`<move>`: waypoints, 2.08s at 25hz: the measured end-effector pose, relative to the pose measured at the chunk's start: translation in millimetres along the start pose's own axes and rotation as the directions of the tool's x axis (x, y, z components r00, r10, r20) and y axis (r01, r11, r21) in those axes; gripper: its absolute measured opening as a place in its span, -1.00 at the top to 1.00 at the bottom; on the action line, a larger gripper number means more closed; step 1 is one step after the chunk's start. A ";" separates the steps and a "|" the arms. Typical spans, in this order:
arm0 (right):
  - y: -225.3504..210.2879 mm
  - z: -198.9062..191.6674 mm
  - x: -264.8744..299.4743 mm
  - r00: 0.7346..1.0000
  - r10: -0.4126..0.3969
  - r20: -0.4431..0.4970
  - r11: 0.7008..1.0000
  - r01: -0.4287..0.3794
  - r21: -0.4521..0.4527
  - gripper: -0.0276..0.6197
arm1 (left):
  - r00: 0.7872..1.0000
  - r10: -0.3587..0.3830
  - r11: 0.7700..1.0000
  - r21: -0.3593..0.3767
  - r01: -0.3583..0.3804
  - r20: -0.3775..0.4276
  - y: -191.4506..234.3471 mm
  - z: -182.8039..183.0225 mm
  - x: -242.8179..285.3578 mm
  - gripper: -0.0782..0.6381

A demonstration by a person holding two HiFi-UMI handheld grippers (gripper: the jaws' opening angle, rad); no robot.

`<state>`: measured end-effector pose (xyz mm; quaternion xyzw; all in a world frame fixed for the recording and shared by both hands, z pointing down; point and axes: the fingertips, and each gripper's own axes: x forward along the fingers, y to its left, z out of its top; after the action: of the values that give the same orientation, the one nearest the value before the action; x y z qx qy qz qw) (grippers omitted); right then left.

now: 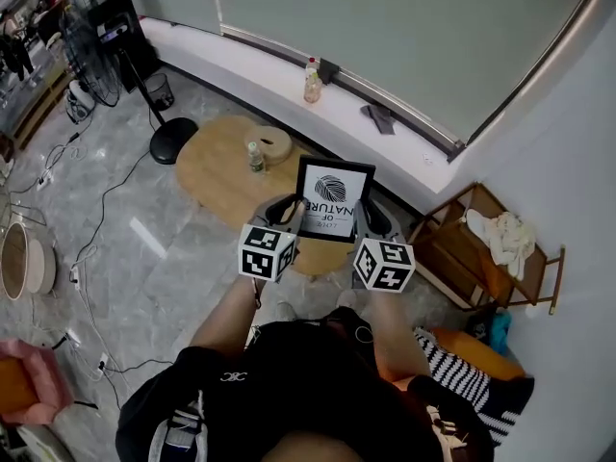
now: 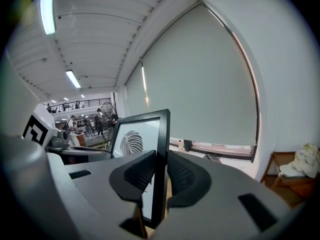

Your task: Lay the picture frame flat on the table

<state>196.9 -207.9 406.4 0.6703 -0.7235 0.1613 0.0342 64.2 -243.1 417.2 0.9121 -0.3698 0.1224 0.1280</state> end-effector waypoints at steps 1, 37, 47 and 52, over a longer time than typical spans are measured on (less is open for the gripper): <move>-2.5 -2.3 11.3 1.000 0.012 -0.011 1.000 -0.012 0.001 0.64 | 1.000 0.012 1.000 -0.011 -0.012 -0.007 6.1 -2.4 7.0 0.53; -93.1 -209.7 390.8 0.637 0.367 -0.678 0.884 -0.465 0.042 0.64 | 0.829 0.286 0.704 -0.481 -0.522 -0.481 181.8 -216.8 263.3 0.52; -129.6 -364.1 420.3 0.484 0.309 -0.819 0.886 -0.459 0.063 0.64 | 0.802 0.173 0.592 -0.590 -0.549 -0.572 180.9 -370.1 307.0 0.52; -142.6 -423.8 426.1 0.440 0.287 -0.851 0.902 -0.423 0.086 0.64 | 0.808 0.113 0.561 -0.634 -0.532 -0.578 181.2 -428.7 320.6 0.52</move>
<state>224.0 -505.2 947.1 0.3343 -0.7471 0.4189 0.3932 104.4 -436.1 946.8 0.6192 -0.5083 0.1929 0.5666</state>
